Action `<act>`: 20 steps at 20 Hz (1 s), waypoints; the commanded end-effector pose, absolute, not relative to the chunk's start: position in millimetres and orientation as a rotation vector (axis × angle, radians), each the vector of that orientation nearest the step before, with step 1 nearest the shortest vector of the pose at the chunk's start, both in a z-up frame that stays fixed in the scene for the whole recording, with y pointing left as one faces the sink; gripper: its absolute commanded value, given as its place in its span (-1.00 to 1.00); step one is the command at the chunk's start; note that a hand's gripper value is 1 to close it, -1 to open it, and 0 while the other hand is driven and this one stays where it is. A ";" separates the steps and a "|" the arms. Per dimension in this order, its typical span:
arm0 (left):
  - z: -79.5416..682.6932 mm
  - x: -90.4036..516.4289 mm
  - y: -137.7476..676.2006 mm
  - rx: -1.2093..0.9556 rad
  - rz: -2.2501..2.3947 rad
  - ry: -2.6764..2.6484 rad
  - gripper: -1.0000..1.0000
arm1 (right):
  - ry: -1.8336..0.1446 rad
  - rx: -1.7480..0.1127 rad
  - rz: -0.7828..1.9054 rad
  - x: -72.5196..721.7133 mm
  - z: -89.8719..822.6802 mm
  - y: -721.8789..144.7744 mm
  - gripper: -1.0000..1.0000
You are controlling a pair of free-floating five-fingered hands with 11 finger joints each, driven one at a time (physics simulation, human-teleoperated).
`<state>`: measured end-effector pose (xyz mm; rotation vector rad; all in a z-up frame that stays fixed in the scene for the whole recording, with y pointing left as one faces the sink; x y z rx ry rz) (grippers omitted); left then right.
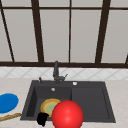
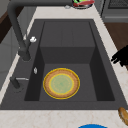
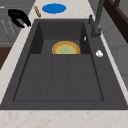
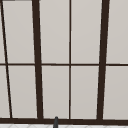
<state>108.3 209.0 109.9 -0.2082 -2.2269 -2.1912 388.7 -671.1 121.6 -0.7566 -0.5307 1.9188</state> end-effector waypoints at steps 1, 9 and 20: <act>109.9 108.3 209.0 -0.208 -2.191 -2.227 0.00 | -0.576 -0.797 1.958 381.7 95.4 -683.4 1.00; 109.9 108.3 209.0 -0.208 -2.191 -2.227 0.00 | -0.511 -0.878 2.052 402.5 101.4 -658.8 1.00; 109.9 108.3 209.0 -0.208 -2.191 -2.227 0.00 | -0.326 -1.121 2.225 447.8 96.0 -654.1 1.00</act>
